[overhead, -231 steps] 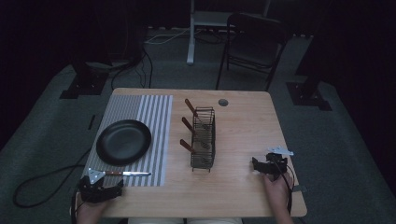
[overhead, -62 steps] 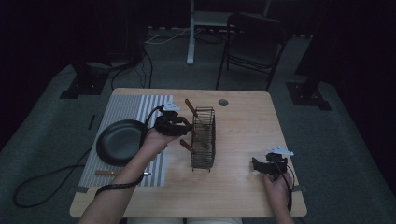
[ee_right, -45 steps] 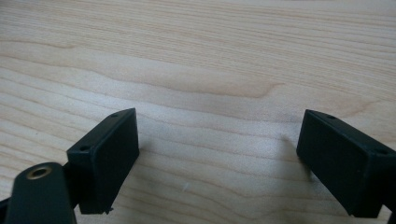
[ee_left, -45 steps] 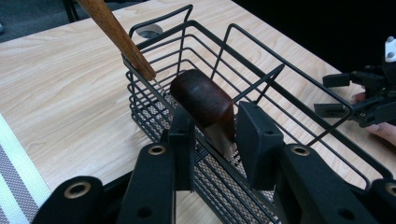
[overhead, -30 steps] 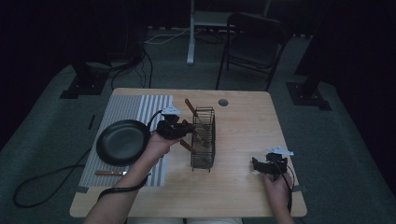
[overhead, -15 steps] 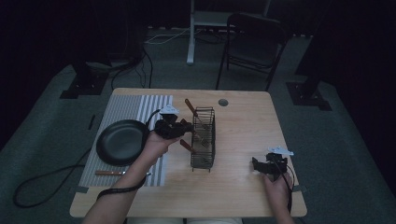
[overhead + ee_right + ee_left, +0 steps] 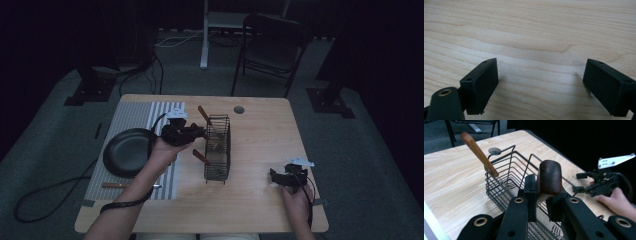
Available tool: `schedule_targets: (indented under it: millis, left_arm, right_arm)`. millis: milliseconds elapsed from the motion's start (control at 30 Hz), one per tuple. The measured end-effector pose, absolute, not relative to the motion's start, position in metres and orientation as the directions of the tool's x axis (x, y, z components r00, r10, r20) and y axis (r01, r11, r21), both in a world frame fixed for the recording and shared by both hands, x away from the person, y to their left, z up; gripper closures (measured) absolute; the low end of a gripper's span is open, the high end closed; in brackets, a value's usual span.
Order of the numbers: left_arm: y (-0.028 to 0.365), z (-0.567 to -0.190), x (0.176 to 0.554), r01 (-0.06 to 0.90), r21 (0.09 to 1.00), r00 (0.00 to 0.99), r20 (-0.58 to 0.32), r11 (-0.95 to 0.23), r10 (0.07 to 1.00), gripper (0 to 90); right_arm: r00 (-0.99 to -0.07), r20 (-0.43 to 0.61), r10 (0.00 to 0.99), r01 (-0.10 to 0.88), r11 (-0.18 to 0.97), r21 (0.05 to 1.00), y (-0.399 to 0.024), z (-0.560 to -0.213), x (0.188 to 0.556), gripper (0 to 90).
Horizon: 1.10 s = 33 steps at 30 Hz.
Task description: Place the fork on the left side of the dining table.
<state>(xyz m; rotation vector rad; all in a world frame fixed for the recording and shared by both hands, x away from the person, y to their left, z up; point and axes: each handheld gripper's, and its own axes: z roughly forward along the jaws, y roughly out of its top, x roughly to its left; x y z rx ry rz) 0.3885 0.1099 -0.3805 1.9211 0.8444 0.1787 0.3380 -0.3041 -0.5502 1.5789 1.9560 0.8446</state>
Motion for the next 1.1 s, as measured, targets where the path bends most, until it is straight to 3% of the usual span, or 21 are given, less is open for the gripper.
schedule_targets:
  millis: [1100]
  left_arm:
    - [0.141, -0.3, 0.362, 0.361, 0.904, 0.762, -0.146, -0.227, 0.631, 80.3]
  right_arm:
    - [-0.216, 0.008, 0.976, 0.677, 0.144, 0.722, -0.304, -0.55, 0.338, 12.6]
